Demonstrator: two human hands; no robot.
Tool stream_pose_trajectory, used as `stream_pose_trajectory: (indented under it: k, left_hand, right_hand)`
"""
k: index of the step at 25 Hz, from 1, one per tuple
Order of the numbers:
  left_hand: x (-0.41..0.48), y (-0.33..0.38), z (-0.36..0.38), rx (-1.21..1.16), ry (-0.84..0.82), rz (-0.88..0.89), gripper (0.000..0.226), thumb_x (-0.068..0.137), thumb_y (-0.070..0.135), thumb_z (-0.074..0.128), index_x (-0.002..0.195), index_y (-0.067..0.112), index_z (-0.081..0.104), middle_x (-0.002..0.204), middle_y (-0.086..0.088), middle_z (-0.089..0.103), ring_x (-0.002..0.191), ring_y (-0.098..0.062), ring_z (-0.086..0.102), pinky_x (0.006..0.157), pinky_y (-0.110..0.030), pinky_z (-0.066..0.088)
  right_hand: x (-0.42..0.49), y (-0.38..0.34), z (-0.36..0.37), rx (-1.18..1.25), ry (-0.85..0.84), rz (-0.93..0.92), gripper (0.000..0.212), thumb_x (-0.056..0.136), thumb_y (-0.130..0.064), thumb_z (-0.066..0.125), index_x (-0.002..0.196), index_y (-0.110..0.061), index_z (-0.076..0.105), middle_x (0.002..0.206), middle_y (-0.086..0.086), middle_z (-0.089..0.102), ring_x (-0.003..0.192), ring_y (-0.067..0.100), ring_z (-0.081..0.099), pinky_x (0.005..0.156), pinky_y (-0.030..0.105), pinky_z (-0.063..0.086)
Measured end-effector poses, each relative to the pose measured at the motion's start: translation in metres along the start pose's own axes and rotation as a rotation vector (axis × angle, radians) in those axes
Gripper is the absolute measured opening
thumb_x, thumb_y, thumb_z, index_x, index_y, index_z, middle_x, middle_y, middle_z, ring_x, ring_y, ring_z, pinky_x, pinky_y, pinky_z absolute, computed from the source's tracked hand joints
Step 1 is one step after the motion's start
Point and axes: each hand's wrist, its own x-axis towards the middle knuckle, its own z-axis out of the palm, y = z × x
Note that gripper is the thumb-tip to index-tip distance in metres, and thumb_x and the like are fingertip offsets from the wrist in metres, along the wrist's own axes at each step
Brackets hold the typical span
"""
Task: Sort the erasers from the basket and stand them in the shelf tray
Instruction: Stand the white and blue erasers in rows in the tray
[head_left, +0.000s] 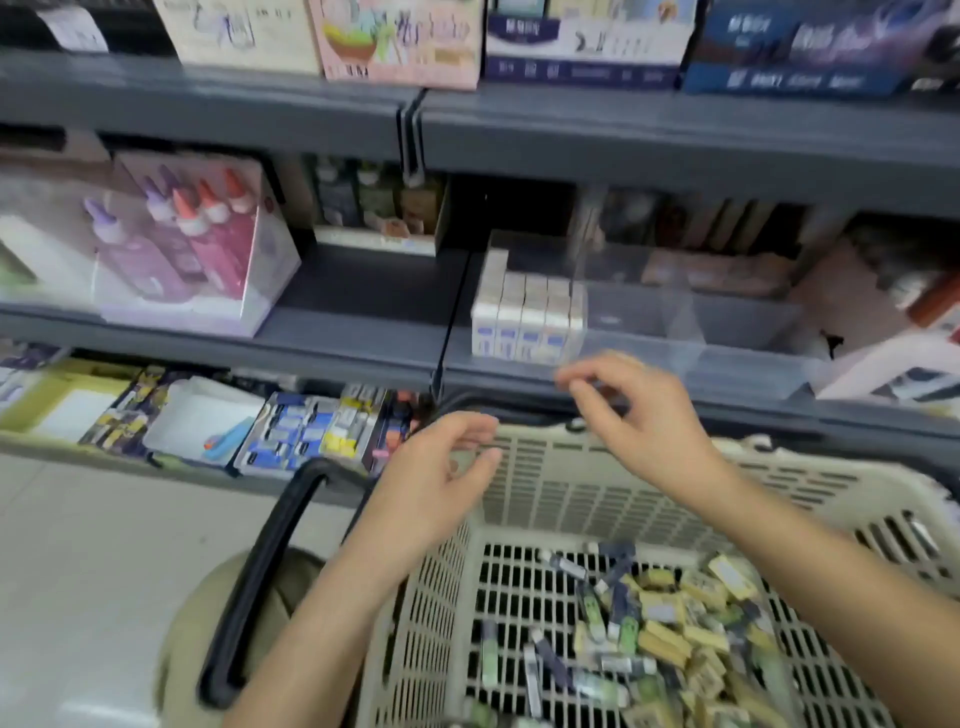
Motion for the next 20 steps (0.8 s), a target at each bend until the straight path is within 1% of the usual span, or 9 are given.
stream_pose_trajectory:
  k: [2, 3, 6, 8, 10, 13, 15, 17, 20]
  left_hand:
    - [-0.039, -0.006, -0.001, 0.004, -0.069, -0.011, 0.026, 0.086, 0.010, 0.063, 0.104, 0.029, 0.060, 0.099, 0.014, 0.064, 0.091, 0.006, 0.060, 0.087, -0.018, 0.048]
    - [-0.057, -0.008, 0.001, 0.011, -0.099, -0.027, 0.026, 0.086, 0.010, 0.064, 0.107, 0.026, 0.060, 0.099, 0.013, 0.065, 0.091, 0.006, 0.059, 0.086, -0.016, 0.048]
    - [-0.092, -0.012, 0.007, 0.023, -0.103, -0.051, 0.029, 0.086, 0.014, 0.064, 0.111, 0.027, 0.059, 0.102, 0.014, 0.064, 0.094, 0.004, 0.060, 0.087, -0.020, 0.048]
    - [-0.105, -0.013, 0.010, 0.043, -0.070, -0.036, 0.029, 0.087, 0.015, 0.062, 0.113, 0.026, 0.059, 0.103, 0.014, 0.064, 0.095, 0.005, 0.059, 0.087, -0.019, 0.048]
    - [-0.109, -0.014, 0.013, 0.076, -0.045, -0.029, 0.030, 0.088, 0.015, 0.061, 0.116, 0.023, 0.059, 0.102, 0.015, 0.063, 0.094, 0.006, 0.058, 0.087, -0.018, 0.048]
    - [-0.109, -0.015, 0.015, 0.129, -0.022, -0.031, 0.028, 0.089, 0.017, 0.060, 0.116, 0.022, 0.059, 0.100, 0.019, 0.061, 0.094, 0.008, 0.057, 0.084, -0.010, 0.045]
    - [-0.107, -0.016, 0.016, 0.147, -0.025, -0.041, 0.026, 0.089, 0.018, 0.059, 0.114, 0.024, 0.059, 0.098, 0.021, 0.061, 0.093, 0.010, 0.056, 0.082, -0.007, 0.044]
    - [-0.107, -0.016, 0.016, 0.156, -0.037, -0.042, 0.024, 0.089, 0.018, 0.058, 0.112, 0.025, 0.059, 0.098, 0.021, 0.061, 0.093, 0.010, 0.056, 0.083, -0.010, 0.046]
    - [-0.108, -0.016, 0.017, 0.169, -0.050, -0.044, 0.023, 0.089, 0.018, 0.058, 0.111, 0.026, 0.059, 0.097, 0.021, 0.061, 0.092, 0.010, 0.056, 0.084, -0.016, 0.047]
  right_hand:
    - [-0.060, 0.011, 0.017, 0.047, -0.182, 0.092, 0.020, 0.089, -0.028, 0.054, 0.106, -0.028, 0.065, 0.096, -0.025, 0.060, 0.090, -0.009, 0.057, 0.083, 0.008, 0.045]
    - [-0.086, 0.017, 0.028, 0.038, -0.306, 0.138, 0.019, 0.089, -0.025, 0.057, 0.106, -0.027, 0.065, 0.096, -0.020, 0.062, 0.089, -0.006, 0.058, 0.083, 0.012, 0.046]
    - [-0.143, 0.039, 0.066, -0.066, -0.721, 0.207, 0.024, 0.091, -0.025, 0.057, 0.113, -0.018, 0.063, 0.105, -0.003, 0.063, 0.093, 0.008, 0.059, 0.082, 0.023, 0.047]
    - [-0.168, 0.046, 0.090, -0.120, -0.918, 0.179, 0.033, 0.089, -0.034, 0.058, 0.117, -0.017, 0.059, 0.111, 0.001, 0.059, 0.097, 0.015, 0.058, 0.080, 0.026, 0.046]
    - [-0.185, 0.048, 0.111, -0.202, -1.060, 0.121, 0.044, 0.086, -0.043, 0.058, 0.122, -0.017, 0.053, 0.118, 0.002, 0.055, 0.103, 0.018, 0.056, 0.081, 0.028, 0.046]
    - [-0.192, 0.046, 0.126, -0.234, -1.106, 0.106, 0.049, 0.085, -0.050, 0.057, 0.124, -0.022, 0.049, 0.122, 0.001, 0.051, 0.108, 0.019, 0.053, 0.082, 0.029, 0.044]
    - [-0.193, 0.045, 0.126, -0.206, -1.121, 0.087, 0.046, 0.085, -0.052, 0.056, 0.120, -0.022, 0.053, 0.117, 0.001, 0.052, 0.105, 0.018, 0.053, 0.079, 0.030, 0.044]
    - [-0.197, 0.043, 0.125, -0.254, -1.165, 0.003, 0.038, 0.085, -0.051, 0.056, 0.108, -0.021, 0.059, 0.109, 0.001, 0.053, 0.096, 0.019, 0.054, 0.072, 0.031, 0.044]
    - [-0.195, 0.040, 0.121, -0.430, -1.047, -0.053, 0.029, 0.087, -0.044, 0.051, 0.097, -0.020, 0.063, 0.099, -0.002, 0.055, 0.088, 0.017, 0.056, 0.064, 0.029, 0.045]
